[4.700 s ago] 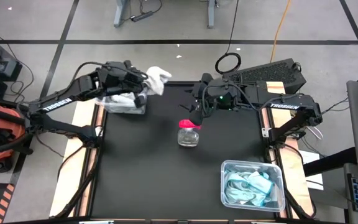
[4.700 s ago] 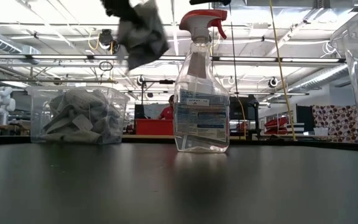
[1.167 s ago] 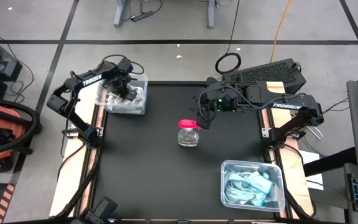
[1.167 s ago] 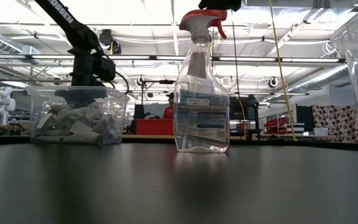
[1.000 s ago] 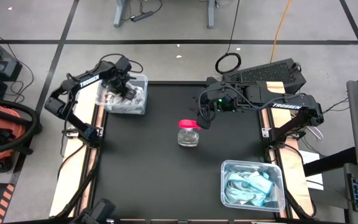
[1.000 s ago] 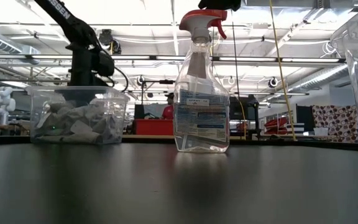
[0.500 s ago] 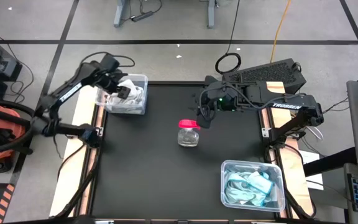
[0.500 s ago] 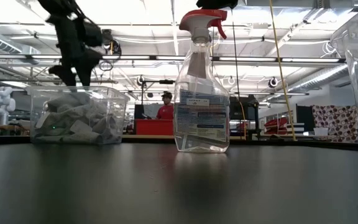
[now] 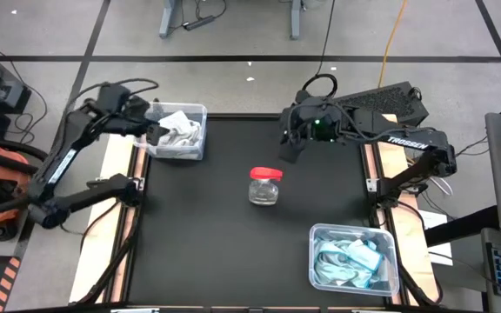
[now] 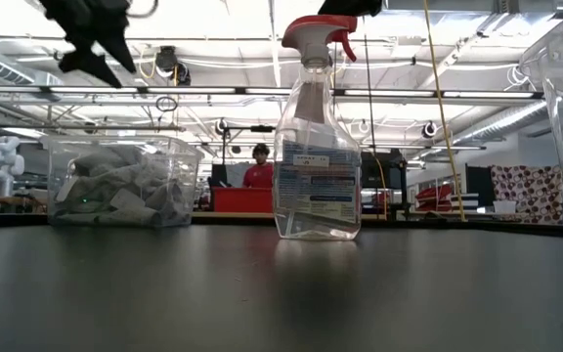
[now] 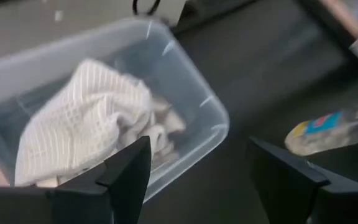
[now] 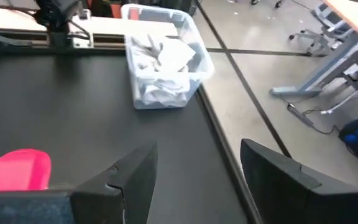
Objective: Sort microfiber towel by color & place in baskets
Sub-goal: Return to Home Position
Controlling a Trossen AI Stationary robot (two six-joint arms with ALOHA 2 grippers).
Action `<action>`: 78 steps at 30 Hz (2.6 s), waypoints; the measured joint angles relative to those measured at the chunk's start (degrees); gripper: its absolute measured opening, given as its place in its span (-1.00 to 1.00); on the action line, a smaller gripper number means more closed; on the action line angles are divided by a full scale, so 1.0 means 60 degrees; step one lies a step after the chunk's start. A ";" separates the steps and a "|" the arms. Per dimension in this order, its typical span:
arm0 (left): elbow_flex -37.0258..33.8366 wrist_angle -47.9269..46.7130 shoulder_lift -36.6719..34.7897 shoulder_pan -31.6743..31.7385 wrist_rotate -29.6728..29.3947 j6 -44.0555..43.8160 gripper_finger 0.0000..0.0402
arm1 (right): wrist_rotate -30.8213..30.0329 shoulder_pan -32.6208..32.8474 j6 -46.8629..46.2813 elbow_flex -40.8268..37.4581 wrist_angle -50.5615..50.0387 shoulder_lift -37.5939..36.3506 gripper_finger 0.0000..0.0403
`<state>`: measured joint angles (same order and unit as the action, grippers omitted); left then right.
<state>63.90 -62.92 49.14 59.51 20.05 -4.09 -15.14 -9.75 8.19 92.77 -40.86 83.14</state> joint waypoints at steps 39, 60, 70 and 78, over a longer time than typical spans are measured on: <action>-0.0026 0.2205 -0.4535 0.0000 0.1865 -0.0196 0.31 | 0.0809 -0.2074 0.0099 0.0004 -0.2017 -0.1905 0.10; -0.0098 0.0453 -0.4582 0.0000 0.1916 0.0003 0.31 | 0.1829 -0.2260 0.0483 -0.0304 -0.2064 -0.3078 0.10; -0.1295 0.1086 -0.5547 -0.0003 0.1862 -0.0276 0.31 | 0.1849 -0.2591 -0.0743 -0.4192 0.0027 -0.5381 0.10; -0.2847 0.1734 -0.6536 -0.0004 0.1809 -0.0742 0.31 | 0.2077 -0.2591 -0.2403 -0.7853 0.2619 -0.7252 0.10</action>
<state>46.81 -52.52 9.93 59.48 30.91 -8.55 -2.68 -25.30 -6.23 45.65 -25.15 39.63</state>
